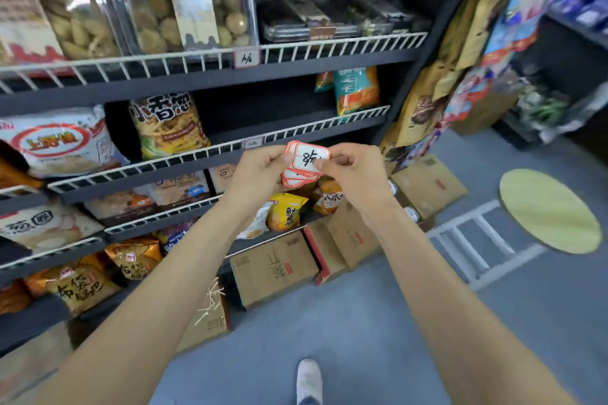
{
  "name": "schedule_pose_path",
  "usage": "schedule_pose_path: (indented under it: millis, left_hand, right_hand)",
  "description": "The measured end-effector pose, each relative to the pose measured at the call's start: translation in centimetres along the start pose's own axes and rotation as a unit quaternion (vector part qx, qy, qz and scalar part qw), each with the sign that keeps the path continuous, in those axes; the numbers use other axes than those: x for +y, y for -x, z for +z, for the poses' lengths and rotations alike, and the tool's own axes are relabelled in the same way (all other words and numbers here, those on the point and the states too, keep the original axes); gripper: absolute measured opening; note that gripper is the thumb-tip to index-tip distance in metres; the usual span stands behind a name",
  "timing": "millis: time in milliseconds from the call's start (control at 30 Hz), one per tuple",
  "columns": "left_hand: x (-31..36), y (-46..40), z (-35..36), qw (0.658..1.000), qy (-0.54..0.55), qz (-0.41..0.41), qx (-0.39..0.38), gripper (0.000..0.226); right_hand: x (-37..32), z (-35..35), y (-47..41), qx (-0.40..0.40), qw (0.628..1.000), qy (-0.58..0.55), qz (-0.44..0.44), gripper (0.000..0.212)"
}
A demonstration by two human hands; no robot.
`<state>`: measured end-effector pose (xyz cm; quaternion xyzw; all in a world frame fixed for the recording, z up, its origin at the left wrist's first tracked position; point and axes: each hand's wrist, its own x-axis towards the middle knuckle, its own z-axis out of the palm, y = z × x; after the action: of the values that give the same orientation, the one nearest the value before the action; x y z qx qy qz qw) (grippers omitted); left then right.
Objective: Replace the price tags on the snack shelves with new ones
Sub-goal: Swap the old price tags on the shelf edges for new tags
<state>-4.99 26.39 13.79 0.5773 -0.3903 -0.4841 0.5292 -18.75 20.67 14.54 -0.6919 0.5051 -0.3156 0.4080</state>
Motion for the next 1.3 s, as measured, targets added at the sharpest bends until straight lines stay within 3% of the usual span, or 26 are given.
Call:
schedule_pose_path:
  millis: [233,400,533,667,833,1000,1300]
  left_hand:
    - [9.1,5.9,5.4,0.988,-0.013,0.037,-0.148,0.02]
    - [15.3,11.5,14.4,0.953,-0.018,0.112,-0.28,0.018]
    - [20.3,18.0,24.4,0.905,-0.003,0.175,-0.388,0.017]
    - [23.4,27.0,33.5,0.841,0.03,0.174,-0.511,0.021]
    - [24.4,39.0,42.4,0.756,0.017,0.196,-0.624,0.016]
    - [24.2,50.8,49.1,0.689,0.044,0.215,-0.691,0.016]
    - [22.9,62.7,60.3,0.617,0.113,0.239,-0.742,0.016]
  right_hand:
    - [-6.4,-8.2,9.6,0.18,0.983,0.003,0.02,0.003]
    - [-10.5,-17.2,18.8,0.328,0.944,0.018,0.034,0.011]
    - [-13.1,-24.9,28.1,0.481,0.875,0.034,0.04,0.024]
    - [-14.9,-31.5,38.6,0.603,0.792,0.069,0.066,0.025]
    - [-15.9,-37.0,52.1,0.686,0.71,0.124,0.103,0.013]
    - [-15.5,-41.0,64.0,0.744,0.632,0.18,0.121,0.009]
    - [-14.5,-46.9,75.3,0.797,0.53,0.24,0.161,0.022]
